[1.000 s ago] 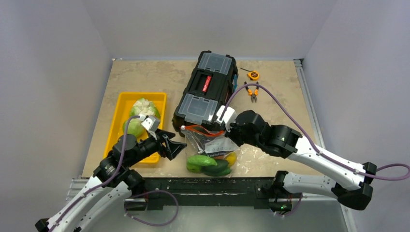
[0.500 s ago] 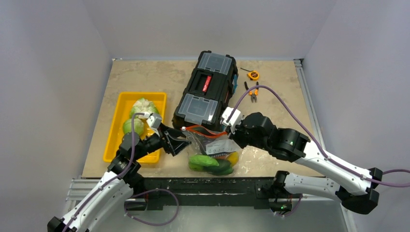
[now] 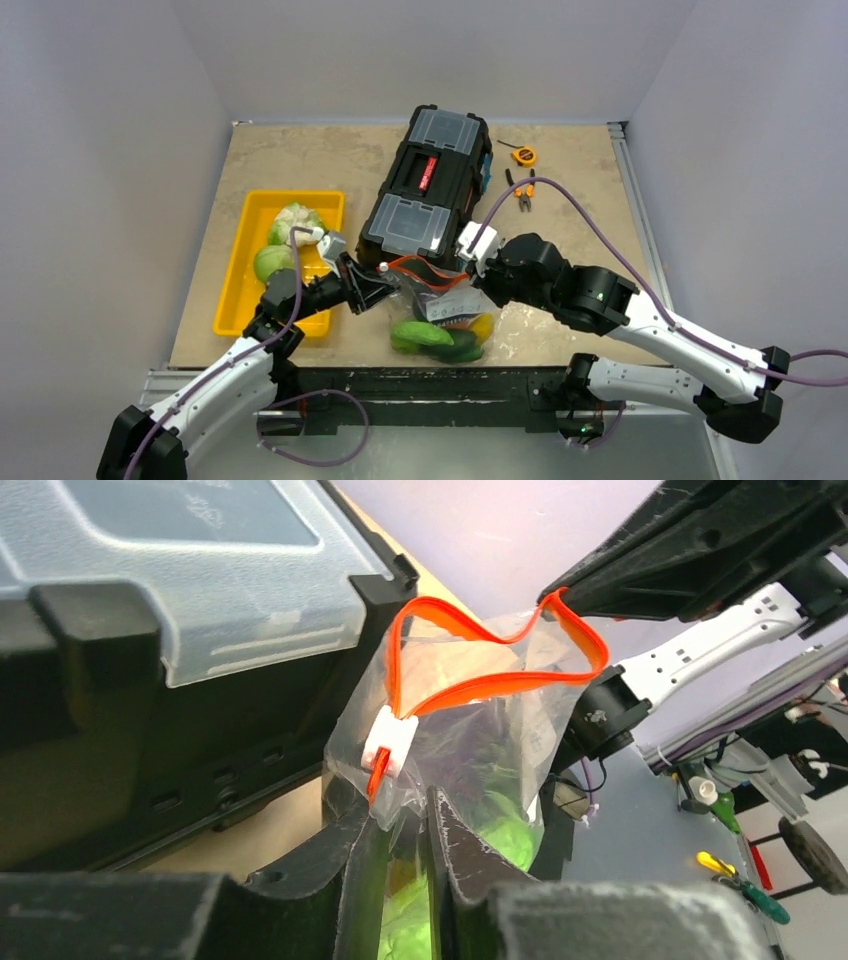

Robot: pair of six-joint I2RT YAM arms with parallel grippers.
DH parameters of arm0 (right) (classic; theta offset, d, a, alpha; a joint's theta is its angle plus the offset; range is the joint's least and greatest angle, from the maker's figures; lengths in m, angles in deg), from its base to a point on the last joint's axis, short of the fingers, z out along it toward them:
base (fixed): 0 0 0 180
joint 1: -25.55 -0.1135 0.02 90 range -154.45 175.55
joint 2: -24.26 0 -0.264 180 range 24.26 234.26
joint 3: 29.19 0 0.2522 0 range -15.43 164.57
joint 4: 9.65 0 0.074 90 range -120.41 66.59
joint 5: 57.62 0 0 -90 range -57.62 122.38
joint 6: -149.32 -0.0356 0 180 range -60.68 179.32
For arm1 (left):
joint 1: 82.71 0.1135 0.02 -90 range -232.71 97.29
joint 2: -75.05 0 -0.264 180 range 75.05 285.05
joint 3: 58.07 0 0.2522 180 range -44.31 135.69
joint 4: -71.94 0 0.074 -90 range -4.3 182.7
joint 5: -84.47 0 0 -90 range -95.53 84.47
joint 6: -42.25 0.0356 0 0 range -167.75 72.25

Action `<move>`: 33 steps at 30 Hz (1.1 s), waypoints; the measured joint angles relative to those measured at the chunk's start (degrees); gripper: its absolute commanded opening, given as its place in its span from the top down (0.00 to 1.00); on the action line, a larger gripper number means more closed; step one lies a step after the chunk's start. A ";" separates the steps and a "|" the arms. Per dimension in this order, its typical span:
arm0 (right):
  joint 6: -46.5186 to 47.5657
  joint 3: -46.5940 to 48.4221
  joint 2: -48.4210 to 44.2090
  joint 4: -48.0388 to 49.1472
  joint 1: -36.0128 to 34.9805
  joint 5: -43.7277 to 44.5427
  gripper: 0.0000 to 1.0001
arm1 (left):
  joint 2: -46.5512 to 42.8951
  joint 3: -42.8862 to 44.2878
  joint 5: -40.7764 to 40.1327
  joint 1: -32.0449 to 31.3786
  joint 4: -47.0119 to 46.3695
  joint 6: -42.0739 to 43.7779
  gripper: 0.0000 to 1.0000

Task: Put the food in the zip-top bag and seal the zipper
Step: Zip the zipper food storage bag at the center of the board.

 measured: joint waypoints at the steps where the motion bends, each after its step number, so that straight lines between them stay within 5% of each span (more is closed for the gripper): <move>1: -0.04 0.02 -0.02 0.00 0.00 0.09 0.88 | 0.15 -0.17 0.50 0.00 -1.05 -0.24 0.85; 4: -0.81 0.07 0.13 -0.04 0.00 0.26 0.63 | -0.37 -0.57 1.77 0.00 -2.62 -0.96 0.93; 9: -1.95 1.75 2.01 -1.07 0.00 0.00 0.42 | -3.15 -0.61 4.28 0.00 -3.72 -1.57 0.97; 25: -5.53 15.23 10.86 0.35 -2.62 -11.76 0.12 | -5.70 -0.61 9.86 0.00 -4.28 -3.34 1.00; 33: -9.33 20.46 17.00 1.92 -2.64 -11.89 0.10 | -7.02 -0.61 9.62 0.00 -2.89 -4.44 1.00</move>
